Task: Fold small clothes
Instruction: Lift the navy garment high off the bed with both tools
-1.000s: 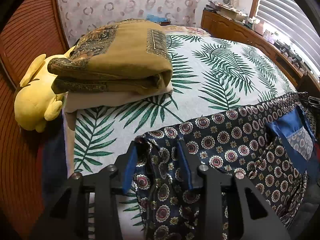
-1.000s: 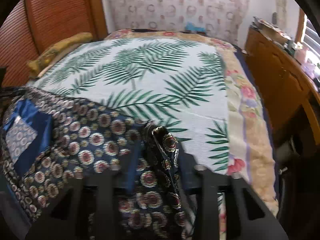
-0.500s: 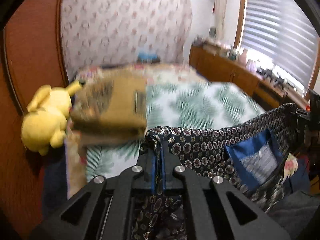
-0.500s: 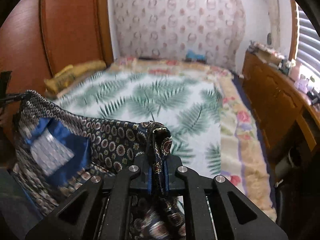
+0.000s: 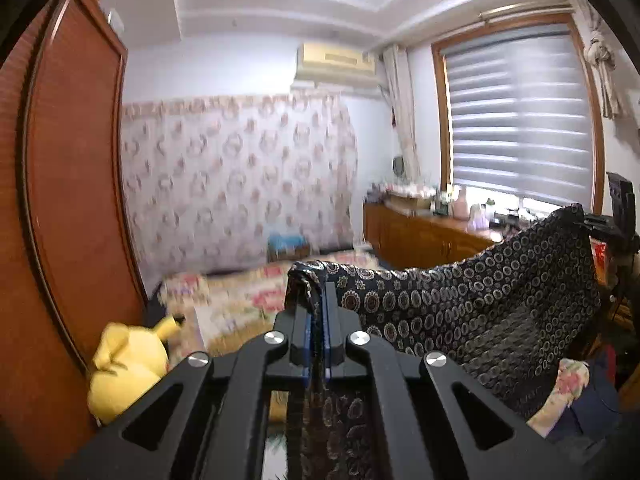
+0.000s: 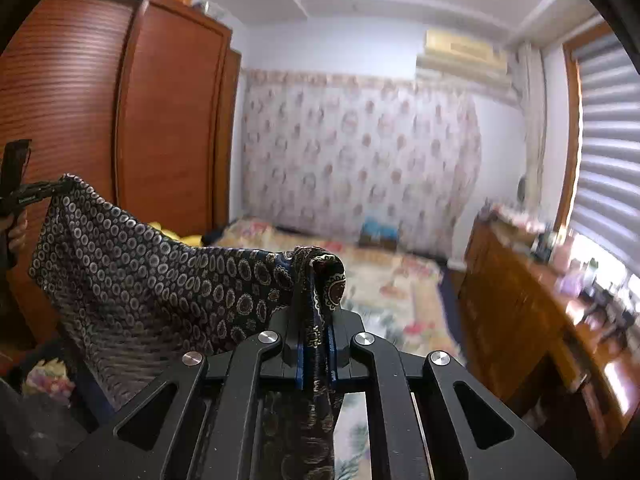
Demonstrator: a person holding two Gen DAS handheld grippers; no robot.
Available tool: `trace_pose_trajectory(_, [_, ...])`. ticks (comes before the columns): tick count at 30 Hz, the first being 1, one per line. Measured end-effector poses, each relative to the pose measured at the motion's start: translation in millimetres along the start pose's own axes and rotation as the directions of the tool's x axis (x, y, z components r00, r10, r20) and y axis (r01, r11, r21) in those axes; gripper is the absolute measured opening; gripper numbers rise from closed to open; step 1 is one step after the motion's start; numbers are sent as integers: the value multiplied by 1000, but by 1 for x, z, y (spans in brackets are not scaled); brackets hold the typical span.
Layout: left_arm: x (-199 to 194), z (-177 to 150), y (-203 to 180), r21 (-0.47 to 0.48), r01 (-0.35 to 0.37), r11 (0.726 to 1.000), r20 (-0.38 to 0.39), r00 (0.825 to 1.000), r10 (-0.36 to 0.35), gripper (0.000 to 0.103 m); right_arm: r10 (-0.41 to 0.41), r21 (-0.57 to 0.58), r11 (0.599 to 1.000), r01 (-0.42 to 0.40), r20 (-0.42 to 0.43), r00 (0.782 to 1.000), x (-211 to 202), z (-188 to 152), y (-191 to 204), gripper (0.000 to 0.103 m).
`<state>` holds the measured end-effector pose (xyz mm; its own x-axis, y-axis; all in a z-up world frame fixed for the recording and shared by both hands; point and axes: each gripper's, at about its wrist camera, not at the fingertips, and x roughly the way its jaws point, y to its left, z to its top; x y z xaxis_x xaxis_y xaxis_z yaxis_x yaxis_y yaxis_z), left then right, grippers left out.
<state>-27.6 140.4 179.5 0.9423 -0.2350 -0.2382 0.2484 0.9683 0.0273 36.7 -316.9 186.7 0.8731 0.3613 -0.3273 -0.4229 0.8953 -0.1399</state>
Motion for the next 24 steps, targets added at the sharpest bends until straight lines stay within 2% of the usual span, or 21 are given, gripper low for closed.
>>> trace_pose_trajectory(7, [-45,57,13,25,-55,998,142,988,51,1,-4,-49,999,11,126,992,-50,73,-1,5])
trace_pose_trajectory(13, [-45,75,23,41,-89,995,162,984,81,1,-33,-83,995,48,169,985,-68,103,0,5])
trace_pose_trajectory(18, [-10,68,35,34,-117,993,118,987,112,1,-48,-78,995,61,148,988,-49,98,-14,5])
trace_pose_trajectory(21, [38,52,47,27,-118,993,50,992,117,1,-77,-77,993,86,104,992,-22,92,-23,5])
trace_pose_trajectory(24, [95,28,60,23,-138,990,-38,990,139,1,-62,-71,996,63,12,998,28,75,-36,5])
